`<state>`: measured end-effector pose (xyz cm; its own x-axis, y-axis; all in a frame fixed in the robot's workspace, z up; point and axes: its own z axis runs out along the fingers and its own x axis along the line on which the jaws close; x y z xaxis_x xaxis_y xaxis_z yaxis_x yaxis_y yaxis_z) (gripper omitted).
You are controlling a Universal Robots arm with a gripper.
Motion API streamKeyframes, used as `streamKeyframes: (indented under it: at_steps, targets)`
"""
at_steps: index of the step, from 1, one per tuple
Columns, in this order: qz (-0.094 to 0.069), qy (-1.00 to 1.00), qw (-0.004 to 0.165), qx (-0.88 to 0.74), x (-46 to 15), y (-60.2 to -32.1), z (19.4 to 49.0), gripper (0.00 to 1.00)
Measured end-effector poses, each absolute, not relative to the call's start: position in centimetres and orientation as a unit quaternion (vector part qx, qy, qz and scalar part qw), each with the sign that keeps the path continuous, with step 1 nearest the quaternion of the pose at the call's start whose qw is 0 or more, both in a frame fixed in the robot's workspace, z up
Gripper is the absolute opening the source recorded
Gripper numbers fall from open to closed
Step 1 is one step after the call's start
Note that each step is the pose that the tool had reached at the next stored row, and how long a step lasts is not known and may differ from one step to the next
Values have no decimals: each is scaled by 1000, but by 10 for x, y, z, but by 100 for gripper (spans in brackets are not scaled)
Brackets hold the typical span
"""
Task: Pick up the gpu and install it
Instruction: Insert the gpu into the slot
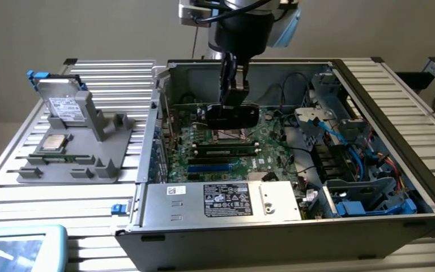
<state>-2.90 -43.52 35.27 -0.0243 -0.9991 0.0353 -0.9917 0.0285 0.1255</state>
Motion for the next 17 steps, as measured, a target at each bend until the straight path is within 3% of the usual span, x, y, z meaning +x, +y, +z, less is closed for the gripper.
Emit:
streamKeyframes:
  at_steps: [17]
  targets:
    - [-35, -715, 59, 696, -29, -454, 330, 27]
